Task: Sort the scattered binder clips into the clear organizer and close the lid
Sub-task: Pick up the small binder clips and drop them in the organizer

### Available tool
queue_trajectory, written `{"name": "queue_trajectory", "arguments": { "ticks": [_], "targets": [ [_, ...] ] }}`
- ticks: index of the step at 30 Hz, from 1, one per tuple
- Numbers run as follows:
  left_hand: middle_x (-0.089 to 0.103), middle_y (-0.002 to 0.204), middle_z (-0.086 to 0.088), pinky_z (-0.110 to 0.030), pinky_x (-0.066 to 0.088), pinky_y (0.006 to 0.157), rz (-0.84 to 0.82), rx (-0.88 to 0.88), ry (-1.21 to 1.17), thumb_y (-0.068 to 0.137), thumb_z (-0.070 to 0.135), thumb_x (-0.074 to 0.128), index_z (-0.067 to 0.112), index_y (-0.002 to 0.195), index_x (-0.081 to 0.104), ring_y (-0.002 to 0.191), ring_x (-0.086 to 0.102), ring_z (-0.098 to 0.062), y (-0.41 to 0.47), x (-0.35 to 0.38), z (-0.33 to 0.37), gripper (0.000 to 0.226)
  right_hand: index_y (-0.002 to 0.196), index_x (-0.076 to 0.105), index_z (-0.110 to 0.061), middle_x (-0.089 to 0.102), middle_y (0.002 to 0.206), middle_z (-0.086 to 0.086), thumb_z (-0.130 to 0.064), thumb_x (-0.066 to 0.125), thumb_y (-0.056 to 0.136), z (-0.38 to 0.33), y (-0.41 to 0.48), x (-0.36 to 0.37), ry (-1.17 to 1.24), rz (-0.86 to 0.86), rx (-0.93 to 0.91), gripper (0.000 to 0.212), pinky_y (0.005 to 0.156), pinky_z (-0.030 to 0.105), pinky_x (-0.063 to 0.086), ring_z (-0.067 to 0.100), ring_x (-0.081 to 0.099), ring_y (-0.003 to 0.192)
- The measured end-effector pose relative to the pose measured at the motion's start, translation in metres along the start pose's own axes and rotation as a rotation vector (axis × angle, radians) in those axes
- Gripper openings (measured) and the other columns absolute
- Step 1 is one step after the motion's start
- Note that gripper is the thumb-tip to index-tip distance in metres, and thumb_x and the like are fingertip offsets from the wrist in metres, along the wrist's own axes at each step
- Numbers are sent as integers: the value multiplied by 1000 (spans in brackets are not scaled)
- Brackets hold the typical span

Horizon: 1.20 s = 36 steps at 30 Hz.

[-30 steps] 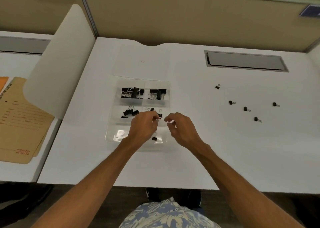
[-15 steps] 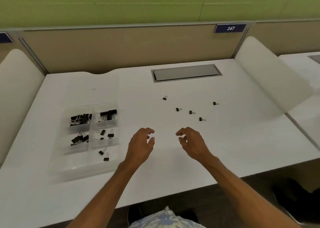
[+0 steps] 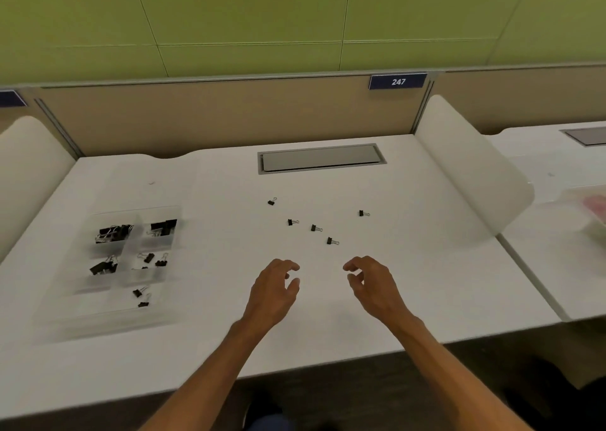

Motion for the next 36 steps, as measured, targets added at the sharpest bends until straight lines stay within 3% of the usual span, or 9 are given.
{"name": "queue_trajectory", "arguments": {
  "ticks": [5, 16, 25, 31, 36],
  "targets": [
    [59, 114, 14, -31, 52, 83, 38, 11, 24, 92, 23, 60, 28, 112, 62, 96, 58, -4, 14, 0, 10, 21, 103, 66, -20, 63, 104, -3, -11, 57, 93, 13, 16, -15, 21, 15, -26, 16, 65, 30, 53, 9, 63, 69],
    [60, 114, 11, -36, 53, 84, 102, -42, 18, 91, 22, 61, 28, 110, 63, 95, 60, -6, 93, -16, -10, 21, 106, 66, -22, 64, 105, -4, -16, 57, 93, 6, 97, -8, -3, -60, -61, 17, 76, 36, 54, 13, 63, 78],
    [62, 114, 8, -39, 54, 85, 105, -142, 16, 91, 18, 60, 25, 111, 64, 96, 61, -9, 165, -18, -49, 23, 109, 65, -19, 64, 106, -4, -16, 58, 93, -7, 181, 30, -71, -187, -84, 18, 73, 29, 52, 14, 66, 79],
    [62, 114, 6, -40, 53, 86, 90, -198, 17, 90, 16, 60, 25, 111, 64, 95, 62, -10, 190, -15, -72, 23, 112, 64, -20, 65, 108, -3, -25, 64, 91, -12, 220, 72, -166, -275, -123, 22, 76, 30, 44, 17, 62, 98],
    [62, 114, 7, -38, 54, 84, 80, -230, 5, 90, 15, 61, 25, 111, 64, 94, 61, -9, 197, -8, -87, 23, 117, 62, -19, 62, 117, 2, -26, 66, 90, -21, 250, 109, -258, -341, -184, 28, 85, 35, 46, 21, 53, 112]
  ]
}}
Point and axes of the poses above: each hand's wrist, its own y-axis towards the middle knuckle, its own x-axis out of the palm, z = x × y, the point moved 7 cm from there along y, towards the middle knuckle
